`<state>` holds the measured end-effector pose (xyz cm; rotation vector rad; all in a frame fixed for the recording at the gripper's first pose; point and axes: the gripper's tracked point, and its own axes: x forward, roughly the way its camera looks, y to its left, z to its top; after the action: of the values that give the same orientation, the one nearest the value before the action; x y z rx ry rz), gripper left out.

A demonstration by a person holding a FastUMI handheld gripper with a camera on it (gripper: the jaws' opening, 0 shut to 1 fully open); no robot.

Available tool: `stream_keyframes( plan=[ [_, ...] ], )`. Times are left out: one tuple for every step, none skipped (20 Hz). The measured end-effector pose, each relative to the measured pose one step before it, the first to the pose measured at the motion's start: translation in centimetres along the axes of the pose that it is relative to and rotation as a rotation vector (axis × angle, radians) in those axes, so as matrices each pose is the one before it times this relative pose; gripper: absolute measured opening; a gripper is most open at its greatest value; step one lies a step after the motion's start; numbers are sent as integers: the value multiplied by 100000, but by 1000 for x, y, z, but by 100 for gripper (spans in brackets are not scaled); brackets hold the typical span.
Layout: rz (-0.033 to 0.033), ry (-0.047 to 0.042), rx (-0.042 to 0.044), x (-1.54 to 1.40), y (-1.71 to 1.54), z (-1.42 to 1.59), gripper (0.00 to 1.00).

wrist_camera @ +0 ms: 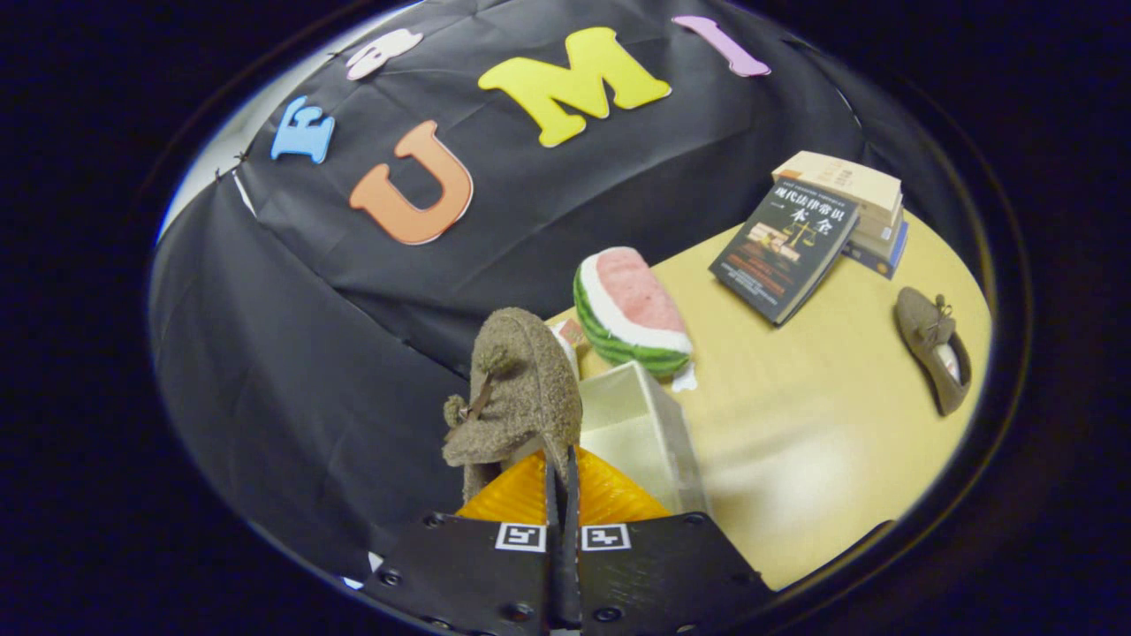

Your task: Open the storage box then place both shoes into the box .Put the left shoe in first, then the right shoe, with the right side of both shoes facing outward in a uniform manner.

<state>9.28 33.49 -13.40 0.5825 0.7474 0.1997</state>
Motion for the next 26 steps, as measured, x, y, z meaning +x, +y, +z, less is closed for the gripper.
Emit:
stream_keyframes(
  plan=[
    [-510,1655,-273,1006,413,-1196,0],
    [-510,1600,97,934,190,-971,0],
    [-936,2215,678,658,174,-891,0],
    [-684,1963,763,804,8,-922,0],
    [-1238,1591,859,703,-156,-711,0],
    [-1392,1147,906,651,-240,-523,0],
    [-1417,827,669,487,-249,-569,0],
    [-1041,542,700,449,-310,-348,0],
    [-956,68,1020,543,-272,-277,0],
    [-780,163,665,485,-168,-282,0],
    [-562,424,308,550,-244,-194,0],
    [-614,558,676,619,-201,-187,0],
    [-339,651,843,530,-124,-239,0],
    [94,641,782,416,-4,-198,0],
    [357,216,174,335,33,-86,0],
    [330,488,-561,335,161,-215,0],
    [-301,558,-953,281,6,-185,0],
    [-533,467,-966,342,-82,-88,0],
    [-552,469,-838,300,-123,-150,0],
    [-1135,678,-1085,276,-257,-155,0],
    [-1210,866,-767,546,-154,-256,0],
    [-1510,539,-1303,-77,-268,64,0],
    [-1721,697,-1741,578,-261,-115,1],
    [-584,1100,-1522,278,-150,-108,1],
    [-1022,1498,-1311,493,-118,-444,5],
    [-302,1808,-305,262,-36,-452,5]
  ],
)
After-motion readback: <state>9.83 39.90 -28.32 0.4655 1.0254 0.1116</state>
